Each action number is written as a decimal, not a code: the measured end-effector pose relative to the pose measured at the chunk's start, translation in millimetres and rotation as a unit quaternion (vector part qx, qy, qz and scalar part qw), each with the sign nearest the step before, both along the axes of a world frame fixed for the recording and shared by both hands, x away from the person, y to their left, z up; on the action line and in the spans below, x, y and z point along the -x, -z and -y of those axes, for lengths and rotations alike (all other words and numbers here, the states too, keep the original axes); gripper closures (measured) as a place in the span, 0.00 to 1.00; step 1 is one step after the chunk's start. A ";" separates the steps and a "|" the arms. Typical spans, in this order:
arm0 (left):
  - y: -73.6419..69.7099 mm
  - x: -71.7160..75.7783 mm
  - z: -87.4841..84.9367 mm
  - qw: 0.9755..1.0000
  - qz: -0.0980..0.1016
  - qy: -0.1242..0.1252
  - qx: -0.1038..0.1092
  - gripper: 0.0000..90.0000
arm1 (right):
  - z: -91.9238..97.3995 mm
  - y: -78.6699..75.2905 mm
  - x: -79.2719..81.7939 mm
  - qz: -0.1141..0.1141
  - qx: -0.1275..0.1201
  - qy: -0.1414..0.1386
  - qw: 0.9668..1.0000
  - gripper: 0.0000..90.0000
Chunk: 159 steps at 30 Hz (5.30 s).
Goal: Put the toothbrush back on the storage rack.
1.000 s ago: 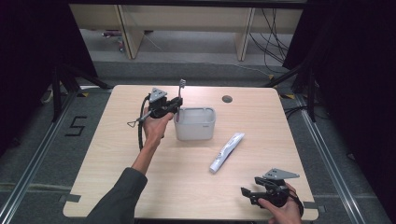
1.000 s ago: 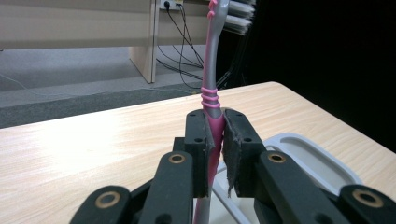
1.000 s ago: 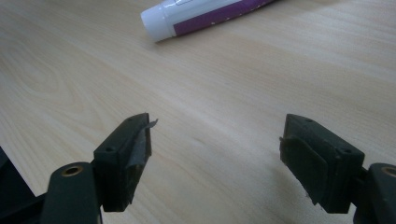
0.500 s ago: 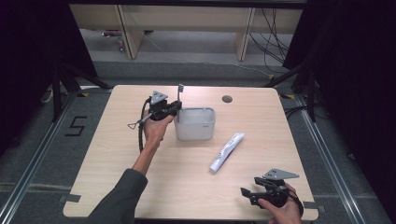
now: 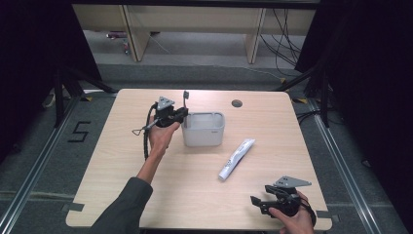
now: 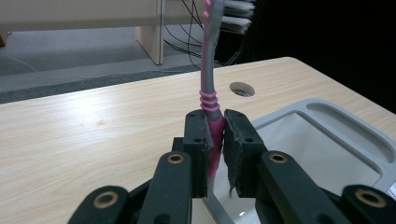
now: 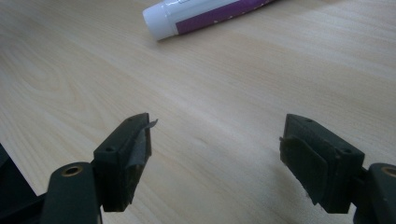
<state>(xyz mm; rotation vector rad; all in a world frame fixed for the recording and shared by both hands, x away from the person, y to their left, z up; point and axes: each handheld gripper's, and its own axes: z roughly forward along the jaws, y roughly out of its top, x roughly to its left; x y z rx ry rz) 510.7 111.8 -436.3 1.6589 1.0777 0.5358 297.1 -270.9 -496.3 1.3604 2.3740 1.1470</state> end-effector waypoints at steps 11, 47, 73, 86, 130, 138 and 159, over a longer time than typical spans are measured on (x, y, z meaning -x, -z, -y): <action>0.4 1.7 1.3 1.000 -0.003 0.006 -0.026 0.84 | -0.9 0.1 0.3 -0.006 -0.003 0.001 1.000 0.28; -24.3 45.0 -9.2 0.998 -0.041 0.038 -0.027 0.36 | 0.1 0.1 -1.4 0.006 0.006 -0.002 1.000 0.28; -23.7 101.3 -48.4 0.995 -0.064 0.066 -0.040 0.33 | -0.6 0.0 -1.1 -0.001 -0.004 0.005 1.000 0.28; -10.2 130.0 -63.2 0.994 -0.065 0.071 -0.047 0.30 | -0.8 0.2 -1.7 0.004 0.003 0.003 1.000 0.28; 47.0 227.0 -79.9 0.987 -0.094 0.107 -0.071 0.26 | -3.5 -2.1 -7.2 0.012 0.004 0.011 1.000 0.28; 50.9 242.3 -81.1 0.985 -0.097 0.114 -0.088 0.26 | -3.8 -6.1 -10.1 0.003 -0.002 0.027 1.000 0.28; 57.3 268.3 -81.4 0.984 -0.099 0.117 -0.088 0.26 | -3.4 -15.1 -35.2 0.003 0.002 0.066 0.998 0.28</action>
